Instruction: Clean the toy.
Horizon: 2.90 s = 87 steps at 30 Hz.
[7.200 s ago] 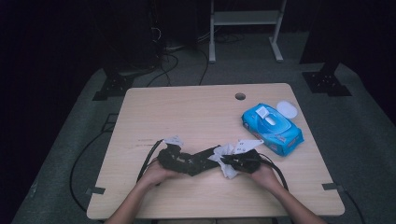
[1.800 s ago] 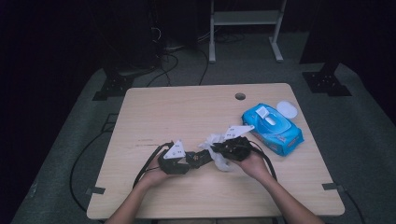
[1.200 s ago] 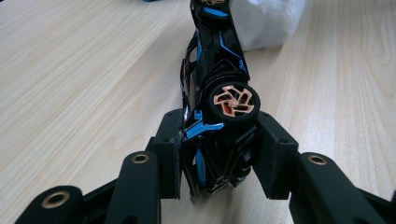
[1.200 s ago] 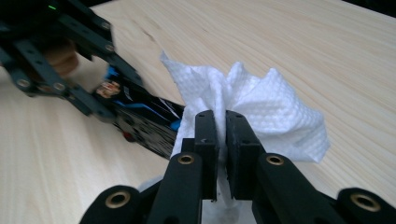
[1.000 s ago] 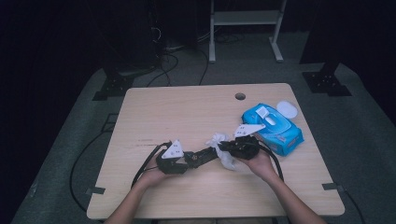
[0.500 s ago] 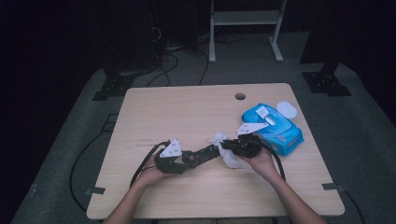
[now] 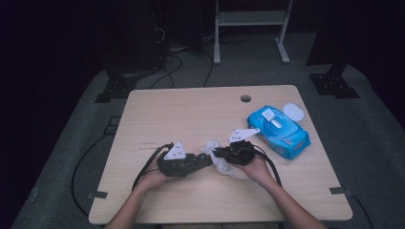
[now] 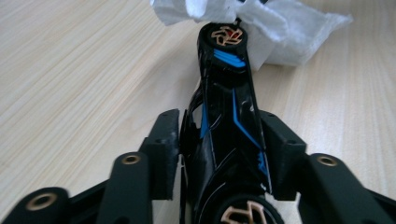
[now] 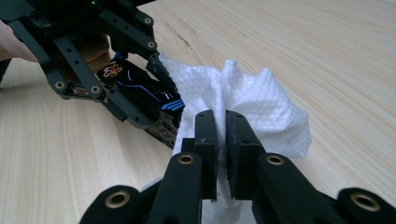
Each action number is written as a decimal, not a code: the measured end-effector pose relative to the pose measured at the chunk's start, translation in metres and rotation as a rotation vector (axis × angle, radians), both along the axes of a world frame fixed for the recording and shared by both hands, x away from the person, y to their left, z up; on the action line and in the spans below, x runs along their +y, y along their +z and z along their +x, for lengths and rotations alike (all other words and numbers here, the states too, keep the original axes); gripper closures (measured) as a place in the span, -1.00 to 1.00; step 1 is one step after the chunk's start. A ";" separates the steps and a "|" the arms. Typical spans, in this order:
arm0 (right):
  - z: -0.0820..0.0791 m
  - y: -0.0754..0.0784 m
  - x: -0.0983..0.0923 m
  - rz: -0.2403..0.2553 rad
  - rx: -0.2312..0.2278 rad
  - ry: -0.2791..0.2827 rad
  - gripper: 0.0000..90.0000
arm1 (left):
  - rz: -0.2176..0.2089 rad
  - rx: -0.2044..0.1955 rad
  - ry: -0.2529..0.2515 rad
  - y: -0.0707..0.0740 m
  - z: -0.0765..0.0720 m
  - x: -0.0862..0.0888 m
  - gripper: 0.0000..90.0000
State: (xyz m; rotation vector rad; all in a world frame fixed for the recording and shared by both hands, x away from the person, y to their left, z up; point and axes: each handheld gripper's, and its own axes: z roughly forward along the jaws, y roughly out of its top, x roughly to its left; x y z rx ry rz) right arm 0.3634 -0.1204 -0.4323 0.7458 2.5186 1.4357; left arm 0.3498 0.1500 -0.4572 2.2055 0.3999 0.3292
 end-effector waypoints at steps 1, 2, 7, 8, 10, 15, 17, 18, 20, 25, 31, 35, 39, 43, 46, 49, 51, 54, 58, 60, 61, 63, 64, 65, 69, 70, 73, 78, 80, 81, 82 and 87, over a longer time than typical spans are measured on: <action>0.001 0.001 0.000 -0.002 0.006 -0.004 0.85 | -0.002 0.002 0.000 0.000 0.000 0.000 0.23; 0.002 0.001 0.000 -0.006 0.001 -0.003 0.85 | 0.001 0.002 -0.002 0.000 0.000 0.000 0.23; 0.000 0.008 0.012 -0.005 -0.009 0.013 0.85 | 0.009 -0.001 -0.010 0.001 0.001 0.000 0.24; 0.000 0.009 0.015 -0.006 -0.019 0.026 0.85 | 0.011 -0.002 -0.010 0.001 0.000 0.000 0.24; 0.000 0.008 0.021 -0.012 -0.020 0.042 0.85 | 0.012 0.001 -0.011 0.001 0.001 0.000 0.24; 0.002 0.002 0.009 0.011 -0.006 0.015 0.85 | 0.014 0.014 -0.007 0.002 0.000 0.002 0.24; 0.002 0.002 -0.002 0.005 -0.010 -0.020 0.85 | 0.018 0.032 -0.007 0.004 0.000 0.000 0.23; 0.003 0.002 -0.007 0.009 -0.006 -0.030 0.85 | 0.013 0.036 -0.009 0.005 0.001 0.000 0.20; 0.003 0.002 -0.014 0.013 -0.006 -0.042 0.85 | 0.013 0.048 0.002 0.008 0.001 -0.005 0.04; 0.002 0.002 -0.023 0.012 -0.002 -0.049 0.85 | 0.051 0.077 0.009 0.008 0.005 -0.016 -0.19; 0.002 0.000 -0.027 0.021 -0.001 -0.052 0.85 | 0.089 0.095 -0.004 0.012 0.011 -0.031 -0.23; 0.002 0.000 -0.028 0.020 0.001 -0.052 0.85 | 0.139 0.139 0.009 0.011 0.020 -0.038 -0.23; 0.002 -0.004 -0.027 0.016 0.007 -0.049 0.85 | 0.171 0.168 0.018 0.013 0.022 -0.042 -0.14; 0.005 -0.011 -0.027 0.014 0.025 -0.061 0.85 | 0.196 0.180 0.017 0.014 0.021 -0.046 -0.06; 0.008 -0.014 -0.026 0.017 0.042 -0.063 0.85 | 0.208 0.182 0.016 0.015 0.021 -0.047 -0.04; 0.008 -0.018 -0.022 0.014 0.053 -0.054 0.85 | 0.216 0.210 0.024 0.017 0.022 -0.048 -0.03; 0.007 -0.019 -0.019 0.013 0.059 -0.046 0.85 | 0.213 0.211 0.024 0.017 0.021 -0.050 -0.07; 0.007 -0.021 -0.017 0.010 0.064 -0.044 0.85 | 0.236 0.217 0.049 0.018 0.021 -0.054 -0.10; 0.006 -0.022 -0.017 0.015 0.070 -0.041 0.85 | 0.278 0.238 0.084 0.018 0.023 -0.060 -0.05; 0.005 -0.023 -0.016 0.017 0.070 -0.040 0.85 | 0.296 0.323 0.154 0.017 0.026 -0.064 -0.04; 0.004 -0.023 -0.016 0.018 0.071 -0.036 0.85 | 0.306 0.326 0.171 0.017 0.026 -0.066 -0.04; 0.003 -0.023 -0.014 0.013 0.069 -0.034 0.85 | 0.344 0.329 0.182 0.017 0.026 -0.070 0.05; 0.003 -0.023 -0.014 0.014 0.067 -0.035 0.85 | 0.350 0.331 0.179 0.018 0.026 -0.071 0.09; 0.003 -0.023 -0.015 0.015 0.068 -0.035 0.85 | 0.357 0.327 0.174 0.018 0.025 -0.071 0.14; 0.003 -0.021 -0.018 0.035 0.069 -0.035 0.85 | 0.358 0.282 0.143 0.021 0.021 -0.072 0.29; 0.003 -0.020 -0.019 0.041 0.074 -0.034 0.85 | 0.354 0.273 0.138 0.021 0.021 -0.071 0.29; 0.003 -0.018 -0.023 0.059 0.080 -0.033 0.85 | 0.310 0.266 0.136 0.023 0.020 -0.067 0.30; 0.005 -0.011 -0.028 0.113 0.100 -0.024 0.85 | 0.185 0.210 0.084 0.033 0.016 -0.059 0.41; 0.005 -0.007 -0.029 0.132 0.100 -0.018 0.85 | 0.193 0.194 0.083 0.034 0.016 -0.059 0.42; 0.005 -0.004 -0.030 0.137 0.096 -0.017 0.85 | 0.185 0.203 0.077 0.033 0.016 -0.058 0.42; 0.006 -0.002 -0.030 0.135 0.092 -0.017 0.85 | 0.176 0.219 0.073 0.032 0.017 -0.057 0.42; 0.009 -0.003 -0.029 0.105 0.095 -0.024 0.85 | 0.238 0.262 0.091 0.030 0.021 -0.063 0.42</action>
